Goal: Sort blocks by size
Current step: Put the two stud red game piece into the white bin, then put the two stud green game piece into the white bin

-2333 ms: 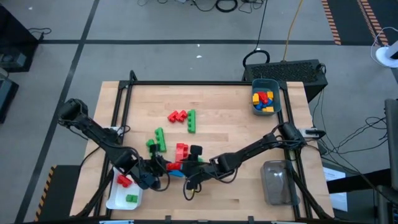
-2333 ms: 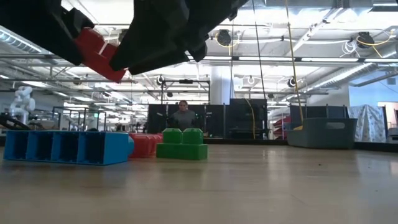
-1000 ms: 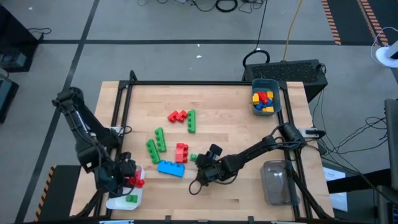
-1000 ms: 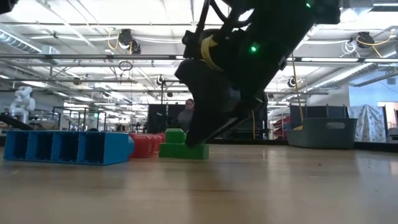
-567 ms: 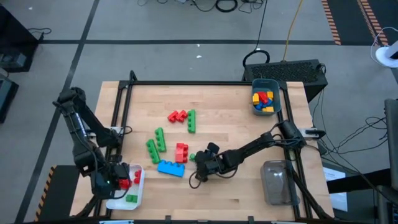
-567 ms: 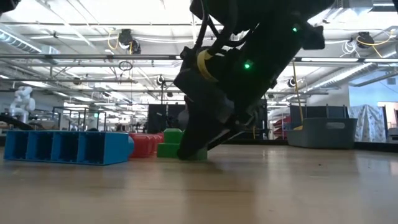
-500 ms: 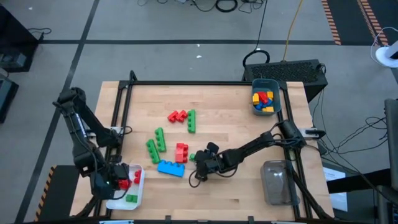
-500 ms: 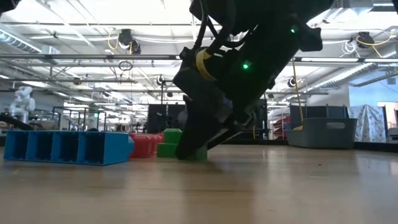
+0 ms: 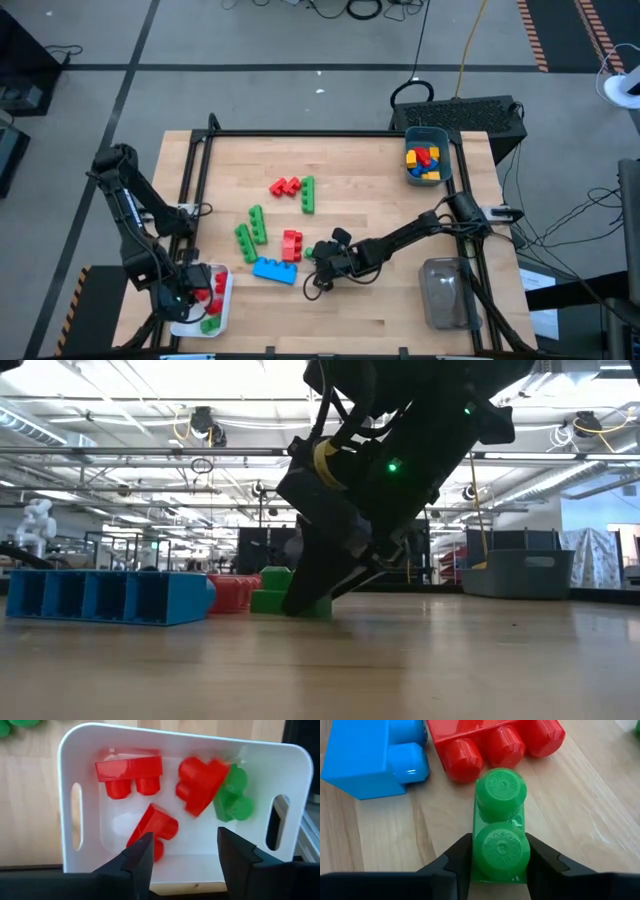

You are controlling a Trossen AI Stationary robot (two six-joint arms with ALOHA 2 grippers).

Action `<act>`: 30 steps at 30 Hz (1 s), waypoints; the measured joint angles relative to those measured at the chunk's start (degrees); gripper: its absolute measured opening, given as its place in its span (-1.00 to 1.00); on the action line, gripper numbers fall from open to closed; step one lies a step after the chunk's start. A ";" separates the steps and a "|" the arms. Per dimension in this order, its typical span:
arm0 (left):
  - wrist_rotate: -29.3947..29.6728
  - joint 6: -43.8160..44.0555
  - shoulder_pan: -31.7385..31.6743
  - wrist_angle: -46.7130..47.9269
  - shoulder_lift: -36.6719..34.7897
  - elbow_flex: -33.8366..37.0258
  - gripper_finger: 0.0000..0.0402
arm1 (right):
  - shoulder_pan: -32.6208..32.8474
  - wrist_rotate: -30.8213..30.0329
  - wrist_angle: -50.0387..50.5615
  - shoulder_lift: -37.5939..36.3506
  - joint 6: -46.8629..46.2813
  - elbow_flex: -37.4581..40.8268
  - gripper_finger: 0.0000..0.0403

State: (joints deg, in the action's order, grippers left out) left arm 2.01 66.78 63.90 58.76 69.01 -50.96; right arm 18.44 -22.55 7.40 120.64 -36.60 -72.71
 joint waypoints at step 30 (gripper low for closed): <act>22.93 -17.98 -10.28 -4.92 -0.04 0.02 0.40 | 1.33 0.26 -6.87 -1.95 18.98 -10.32 -0.35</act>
State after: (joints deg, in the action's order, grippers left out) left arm 24.94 48.80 53.62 53.84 68.97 -50.94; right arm 19.77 -22.28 0.53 118.69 -17.62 -83.02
